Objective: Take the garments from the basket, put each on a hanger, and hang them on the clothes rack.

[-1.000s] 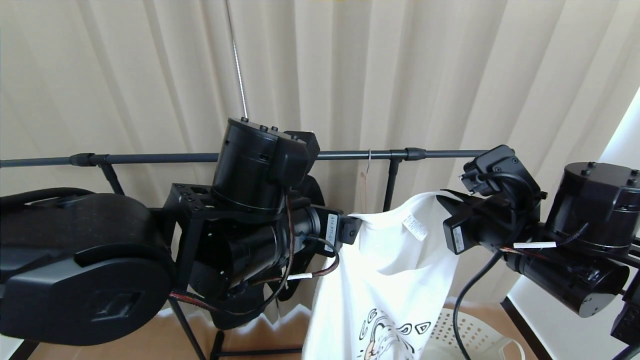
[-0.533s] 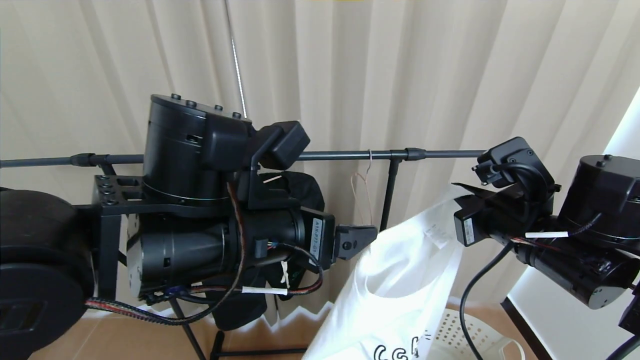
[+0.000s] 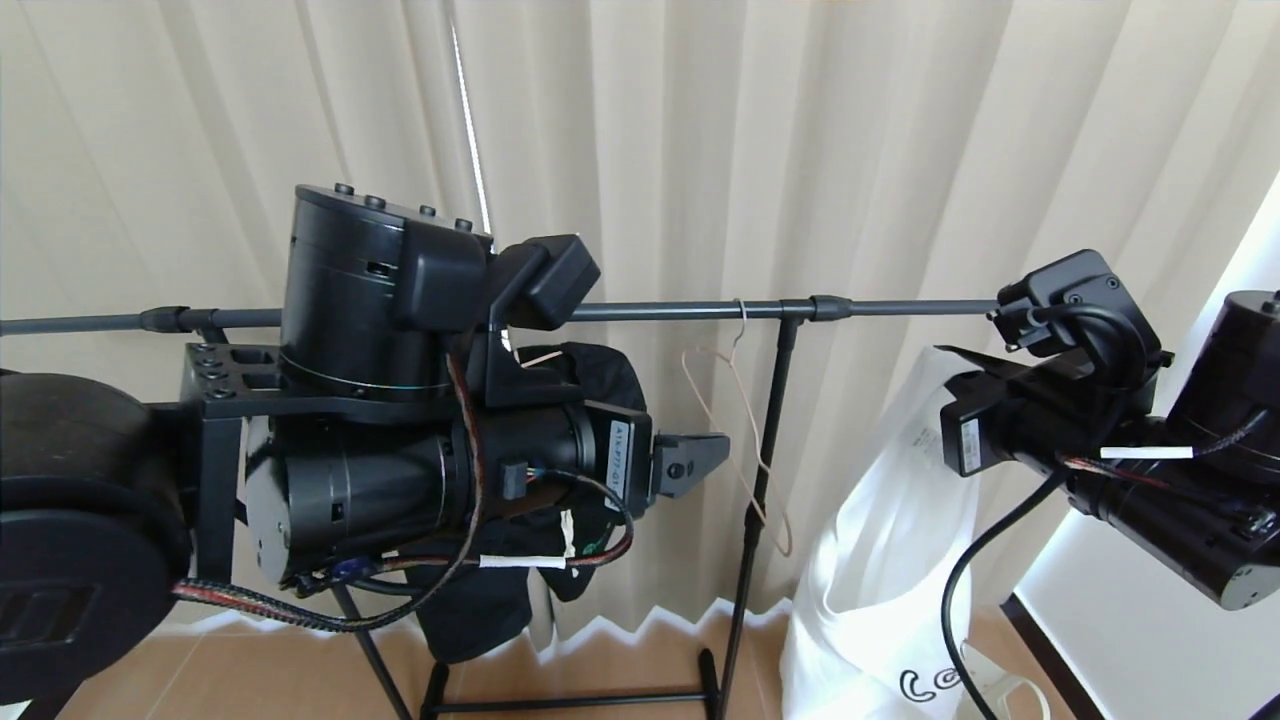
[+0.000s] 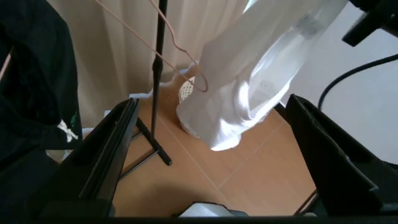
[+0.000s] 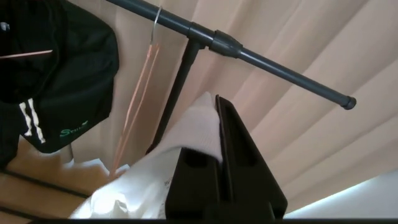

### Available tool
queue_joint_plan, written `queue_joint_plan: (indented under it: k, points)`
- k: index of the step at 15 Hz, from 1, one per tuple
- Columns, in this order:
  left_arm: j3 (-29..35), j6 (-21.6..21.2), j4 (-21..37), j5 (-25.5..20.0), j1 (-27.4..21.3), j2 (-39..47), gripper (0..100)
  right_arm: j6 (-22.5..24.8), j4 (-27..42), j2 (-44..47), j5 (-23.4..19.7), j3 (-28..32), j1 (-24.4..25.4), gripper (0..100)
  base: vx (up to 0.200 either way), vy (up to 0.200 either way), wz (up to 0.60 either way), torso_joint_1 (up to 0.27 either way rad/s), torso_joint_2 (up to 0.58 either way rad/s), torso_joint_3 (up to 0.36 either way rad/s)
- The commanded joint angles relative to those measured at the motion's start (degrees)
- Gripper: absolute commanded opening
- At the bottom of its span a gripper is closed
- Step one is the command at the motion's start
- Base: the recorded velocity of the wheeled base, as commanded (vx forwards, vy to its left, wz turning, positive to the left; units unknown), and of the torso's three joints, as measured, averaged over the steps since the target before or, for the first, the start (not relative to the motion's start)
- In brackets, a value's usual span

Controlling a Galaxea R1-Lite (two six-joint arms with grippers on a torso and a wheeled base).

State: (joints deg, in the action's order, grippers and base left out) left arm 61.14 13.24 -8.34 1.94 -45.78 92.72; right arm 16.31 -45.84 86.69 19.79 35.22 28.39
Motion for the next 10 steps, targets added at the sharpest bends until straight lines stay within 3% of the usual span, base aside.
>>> queue_joint_plan:
  k: [1,4,9,10]
  points:
    - [1.53,0.03,-0.1,3.6,0.07,3.43,100,1.71,-0.13,-0.55,-0.98,0.46,-4.84,0,0.0,0.0,0.0,0.0,0.0,0.0]
    - [2.41,0.03,-2.56,9.14,0.25,7.56,100,1.97,-0.75,2.52,-2.21,3.19,-10.02,0,0.0,0.0,0.0,0.0,0.0,0.0]
    - [2.5,0.03,-3.88,10.1,-0.02,10.02,100,1.27,-1.01,6.92,-2.21,7.41,-12.22,0,0.0,0.0,0.0,0.0,0.0,0.0]
    - [2.23,0.12,-3.88,10.1,-0.02,10.81,100,-1.02,-1.36,10.61,-1.77,11.01,-13.1,0,0.0,0.0,0.0,0.0,0.0,0.0]
